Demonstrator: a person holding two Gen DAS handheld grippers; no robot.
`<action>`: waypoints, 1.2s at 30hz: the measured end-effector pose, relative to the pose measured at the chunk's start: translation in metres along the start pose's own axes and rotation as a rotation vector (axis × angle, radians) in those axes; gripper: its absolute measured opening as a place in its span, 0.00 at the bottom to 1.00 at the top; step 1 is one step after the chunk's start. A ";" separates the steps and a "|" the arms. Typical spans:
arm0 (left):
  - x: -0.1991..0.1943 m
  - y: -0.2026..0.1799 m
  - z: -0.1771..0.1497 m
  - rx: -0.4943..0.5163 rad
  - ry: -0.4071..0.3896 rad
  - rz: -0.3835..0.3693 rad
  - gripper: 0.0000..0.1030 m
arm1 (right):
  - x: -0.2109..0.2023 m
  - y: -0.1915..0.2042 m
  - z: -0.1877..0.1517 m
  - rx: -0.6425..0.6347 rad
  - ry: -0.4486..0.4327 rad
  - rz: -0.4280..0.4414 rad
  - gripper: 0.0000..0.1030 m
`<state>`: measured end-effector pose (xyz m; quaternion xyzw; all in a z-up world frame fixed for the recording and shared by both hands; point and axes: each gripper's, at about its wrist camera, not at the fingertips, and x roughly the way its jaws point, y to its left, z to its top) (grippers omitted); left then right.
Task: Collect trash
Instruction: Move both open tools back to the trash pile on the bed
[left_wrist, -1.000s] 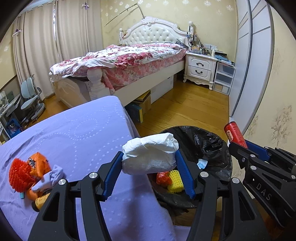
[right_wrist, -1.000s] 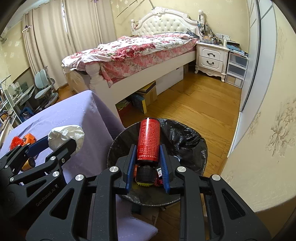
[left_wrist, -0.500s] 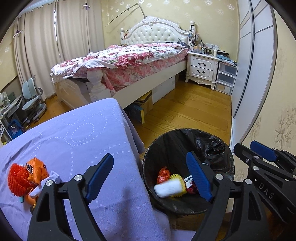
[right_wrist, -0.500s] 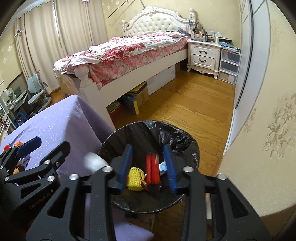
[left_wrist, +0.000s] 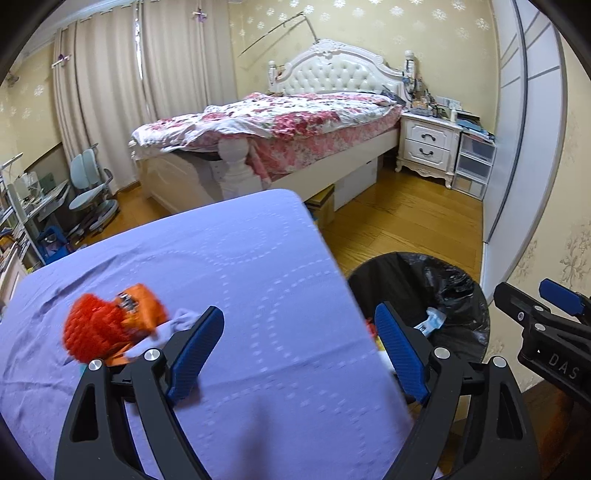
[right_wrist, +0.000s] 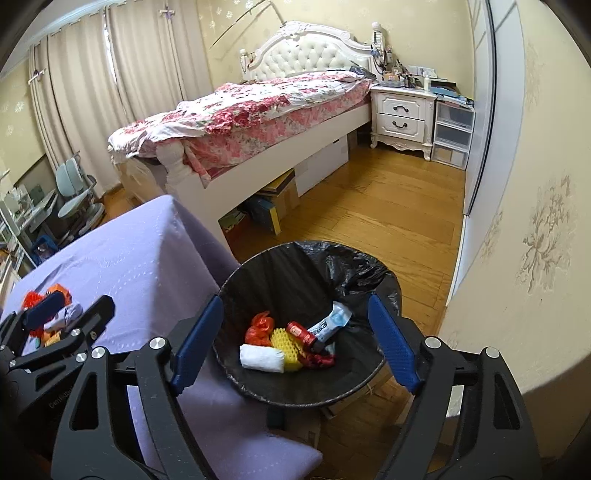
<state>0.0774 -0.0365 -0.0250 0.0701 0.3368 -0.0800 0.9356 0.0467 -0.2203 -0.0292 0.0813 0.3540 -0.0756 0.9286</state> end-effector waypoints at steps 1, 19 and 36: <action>-0.004 0.009 -0.004 -0.013 0.003 0.013 0.81 | -0.001 0.003 0.000 -0.002 -0.002 0.000 0.78; -0.048 0.149 -0.073 -0.162 0.062 0.264 0.81 | -0.002 0.144 -0.042 -0.185 0.132 0.239 0.79; -0.037 0.236 -0.097 -0.263 0.175 0.392 0.81 | 0.031 0.219 -0.039 -0.277 0.159 0.143 0.79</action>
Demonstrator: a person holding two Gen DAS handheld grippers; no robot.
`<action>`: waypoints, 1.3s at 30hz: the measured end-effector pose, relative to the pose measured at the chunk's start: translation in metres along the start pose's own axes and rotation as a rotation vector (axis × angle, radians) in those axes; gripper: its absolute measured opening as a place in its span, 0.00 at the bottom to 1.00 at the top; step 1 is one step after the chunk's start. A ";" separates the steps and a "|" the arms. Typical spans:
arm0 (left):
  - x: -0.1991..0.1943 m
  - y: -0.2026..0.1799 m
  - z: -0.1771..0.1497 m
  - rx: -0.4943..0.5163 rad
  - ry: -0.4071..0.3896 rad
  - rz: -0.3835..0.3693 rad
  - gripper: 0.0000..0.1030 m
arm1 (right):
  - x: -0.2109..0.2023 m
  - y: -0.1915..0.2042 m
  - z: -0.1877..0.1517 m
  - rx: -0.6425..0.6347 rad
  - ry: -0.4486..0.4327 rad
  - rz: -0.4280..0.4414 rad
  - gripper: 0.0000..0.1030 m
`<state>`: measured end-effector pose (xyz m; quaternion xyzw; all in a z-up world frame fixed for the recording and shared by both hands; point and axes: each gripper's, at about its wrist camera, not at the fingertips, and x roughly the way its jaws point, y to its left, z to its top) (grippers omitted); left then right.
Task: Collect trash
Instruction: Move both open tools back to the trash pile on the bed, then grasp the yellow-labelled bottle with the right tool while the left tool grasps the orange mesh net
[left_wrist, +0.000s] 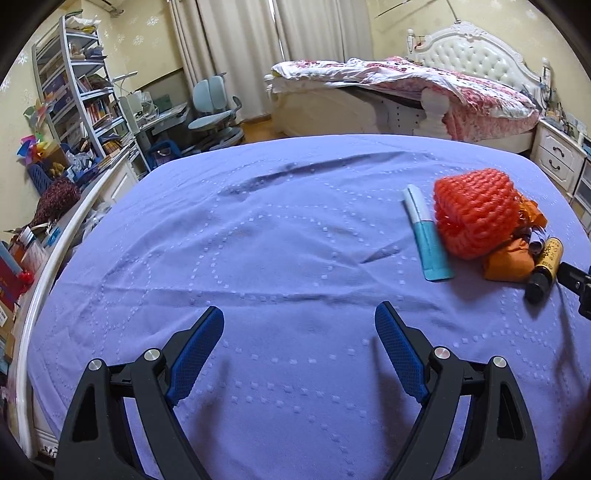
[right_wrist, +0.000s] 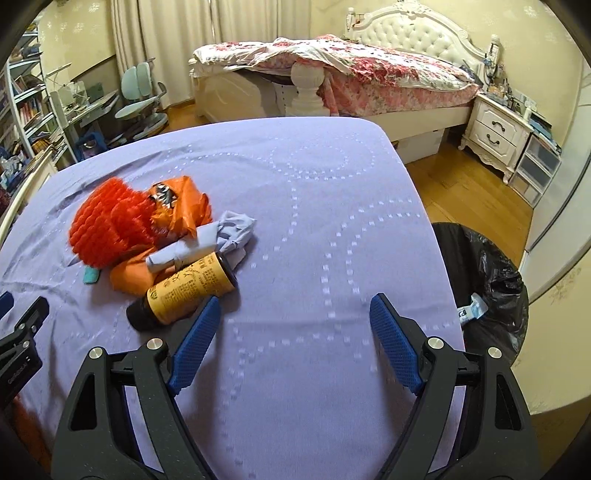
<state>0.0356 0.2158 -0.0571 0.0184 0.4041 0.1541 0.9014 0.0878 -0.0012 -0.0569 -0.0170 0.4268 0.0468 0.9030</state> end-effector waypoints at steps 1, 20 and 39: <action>0.001 0.002 0.001 -0.005 0.002 0.000 0.81 | 0.000 -0.001 0.001 0.005 0.000 -0.002 0.79; 0.006 0.016 0.004 -0.045 -0.014 -0.007 0.81 | -0.004 0.024 0.012 0.027 0.004 0.064 0.78; 0.002 0.007 0.005 0.003 -0.038 -0.015 0.81 | 0.000 0.027 0.004 -0.016 0.023 0.099 0.38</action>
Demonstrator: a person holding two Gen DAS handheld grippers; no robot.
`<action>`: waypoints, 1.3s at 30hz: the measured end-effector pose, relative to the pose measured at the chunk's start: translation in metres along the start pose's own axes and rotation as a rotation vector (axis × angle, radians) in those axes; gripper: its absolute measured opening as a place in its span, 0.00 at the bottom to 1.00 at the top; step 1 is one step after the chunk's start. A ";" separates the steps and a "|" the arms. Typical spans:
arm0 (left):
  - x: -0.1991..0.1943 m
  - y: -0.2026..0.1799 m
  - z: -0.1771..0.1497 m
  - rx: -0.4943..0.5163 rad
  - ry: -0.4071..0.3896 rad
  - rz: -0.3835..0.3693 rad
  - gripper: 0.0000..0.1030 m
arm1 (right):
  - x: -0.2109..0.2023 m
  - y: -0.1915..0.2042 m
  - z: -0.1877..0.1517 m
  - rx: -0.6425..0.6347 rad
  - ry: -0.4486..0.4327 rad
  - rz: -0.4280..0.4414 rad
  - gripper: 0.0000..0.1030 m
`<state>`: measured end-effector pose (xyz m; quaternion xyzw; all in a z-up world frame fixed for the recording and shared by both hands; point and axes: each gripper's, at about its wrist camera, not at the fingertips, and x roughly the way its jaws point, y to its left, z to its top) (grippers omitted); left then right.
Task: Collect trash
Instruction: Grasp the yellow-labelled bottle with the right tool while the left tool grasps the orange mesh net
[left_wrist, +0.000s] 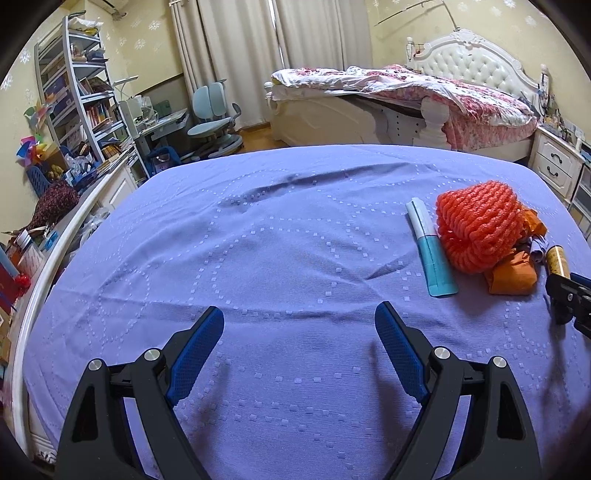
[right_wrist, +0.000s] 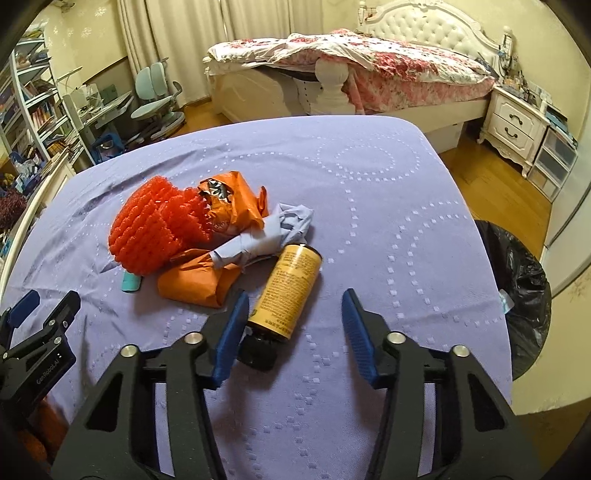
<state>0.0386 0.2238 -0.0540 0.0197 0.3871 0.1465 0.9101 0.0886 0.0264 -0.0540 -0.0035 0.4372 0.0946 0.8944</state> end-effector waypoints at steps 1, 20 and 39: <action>-0.001 -0.001 0.000 0.003 -0.002 -0.002 0.81 | 0.000 0.000 -0.001 -0.010 -0.004 -0.003 0.32; -0.012 -0.061 0.018 0.043 -0.050 -0.149 0.81 | -0.002 -0.035 0.005 0.001 -0.036 -0.024 0.25; -0.001 -0.103 0.048 0.082 -0.057 -0.194 0.82 | 0.005 -0.051 0.015 0.010 -0.036 0.014 0.25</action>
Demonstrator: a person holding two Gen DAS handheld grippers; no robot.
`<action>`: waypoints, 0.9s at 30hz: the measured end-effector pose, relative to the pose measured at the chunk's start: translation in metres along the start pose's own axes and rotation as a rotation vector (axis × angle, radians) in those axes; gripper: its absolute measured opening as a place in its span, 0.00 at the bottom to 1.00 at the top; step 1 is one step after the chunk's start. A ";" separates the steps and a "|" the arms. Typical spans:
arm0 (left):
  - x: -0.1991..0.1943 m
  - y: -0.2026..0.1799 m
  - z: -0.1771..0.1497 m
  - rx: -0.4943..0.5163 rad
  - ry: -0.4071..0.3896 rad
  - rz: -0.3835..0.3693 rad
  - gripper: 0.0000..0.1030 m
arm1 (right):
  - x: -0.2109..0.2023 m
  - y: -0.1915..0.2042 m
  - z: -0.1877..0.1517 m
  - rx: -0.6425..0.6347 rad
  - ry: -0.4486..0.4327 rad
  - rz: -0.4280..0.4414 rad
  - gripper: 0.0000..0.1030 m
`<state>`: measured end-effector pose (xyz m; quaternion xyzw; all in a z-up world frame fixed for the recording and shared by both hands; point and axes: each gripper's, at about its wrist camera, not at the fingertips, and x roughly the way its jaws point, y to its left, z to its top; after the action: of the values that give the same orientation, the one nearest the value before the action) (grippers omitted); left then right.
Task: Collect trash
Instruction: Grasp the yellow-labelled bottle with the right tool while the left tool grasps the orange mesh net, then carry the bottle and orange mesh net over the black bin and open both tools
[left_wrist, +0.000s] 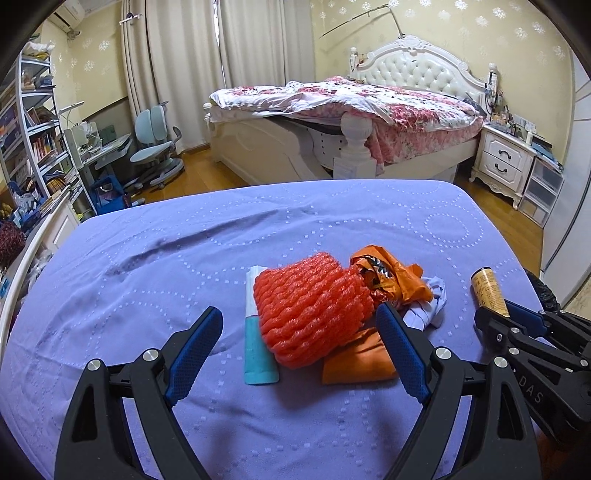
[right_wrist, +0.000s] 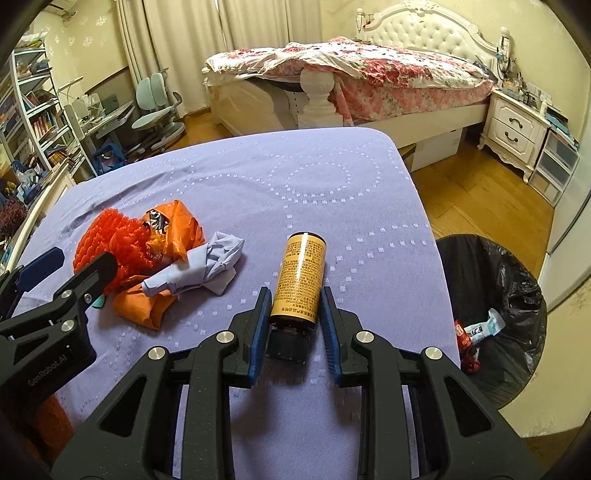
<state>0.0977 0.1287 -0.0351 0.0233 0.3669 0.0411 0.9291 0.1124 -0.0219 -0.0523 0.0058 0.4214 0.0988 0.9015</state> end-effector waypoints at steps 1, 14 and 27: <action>0.001 -0.001 0.000 0.001 0.002 0.000 0.82 | 0.001 0.000 0.001 -0.002 0.001 0.000 0.25; 0.004 0.007 -0.009 -0.019 0.006 -0.090 0.41 | 0.002 -0.001 0.003 -0.008 0.001 0.005 0.26; -0.031 0.021 -0.015 -0.058 -0.064 -0.113 0.32 | -0.020 0.000 -0.012 -0.001 -0.025 0.009 0.25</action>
<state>0.0638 0.1471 -0.0229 -0.0229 0.3365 -0.0015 0.9414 0.0911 -0.0267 -0.0452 0.0084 0.4100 0.1032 0.9062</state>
